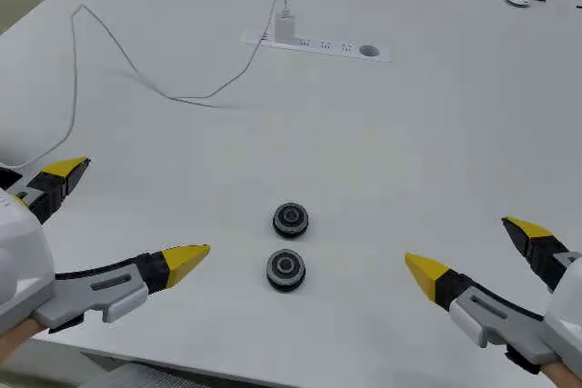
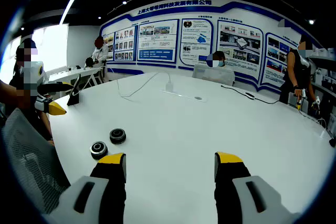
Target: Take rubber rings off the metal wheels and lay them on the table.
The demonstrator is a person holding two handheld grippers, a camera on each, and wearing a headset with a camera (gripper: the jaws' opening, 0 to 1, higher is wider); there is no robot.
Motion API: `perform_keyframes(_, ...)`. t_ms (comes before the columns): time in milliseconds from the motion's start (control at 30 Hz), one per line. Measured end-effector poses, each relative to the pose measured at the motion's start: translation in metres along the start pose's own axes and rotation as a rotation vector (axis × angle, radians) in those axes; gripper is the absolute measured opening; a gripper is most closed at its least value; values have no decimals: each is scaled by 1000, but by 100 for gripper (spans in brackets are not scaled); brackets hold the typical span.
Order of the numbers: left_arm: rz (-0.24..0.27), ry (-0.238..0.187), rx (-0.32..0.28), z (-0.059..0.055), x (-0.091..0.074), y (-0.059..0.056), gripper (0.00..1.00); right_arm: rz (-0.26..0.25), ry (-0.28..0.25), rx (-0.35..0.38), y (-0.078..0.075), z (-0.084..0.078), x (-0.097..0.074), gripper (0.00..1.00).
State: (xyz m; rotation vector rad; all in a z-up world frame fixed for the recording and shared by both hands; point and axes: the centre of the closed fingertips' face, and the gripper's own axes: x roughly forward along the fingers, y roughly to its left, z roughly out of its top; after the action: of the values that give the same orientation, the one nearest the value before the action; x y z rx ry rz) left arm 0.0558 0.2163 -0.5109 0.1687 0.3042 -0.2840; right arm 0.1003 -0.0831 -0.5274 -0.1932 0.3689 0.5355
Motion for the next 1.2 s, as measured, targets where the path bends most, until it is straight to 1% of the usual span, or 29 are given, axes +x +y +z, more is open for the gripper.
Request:
perform_keyframes(367,0,14,-3,-5,-2,1,98,9,22,-2,2,-7,2,69)
perform_keyframes(533,0,20,11,-5,-1,0,98,12,25,2,2,-8,2,69)
perform_keyframes(667,-3,19,10,-4,0,-1,98,11,23,12,1,-7,2,69)
perform_keyframes(733,-11,27,10,-5,1,-3,98,10,24,16,1,-8,2,69)
perform_keyframes(1000,-24,23,25,-2,4,-7,96,29,34,28,4,-10,2,67)
perform_keyframes(1133,-45,18,30,2,8,-11,94,45,37,33,8,-11,3,66)
perform_keyframes(1200,-58,24,41,2,11,-13,93,53,39,31,9,-12,3,66)
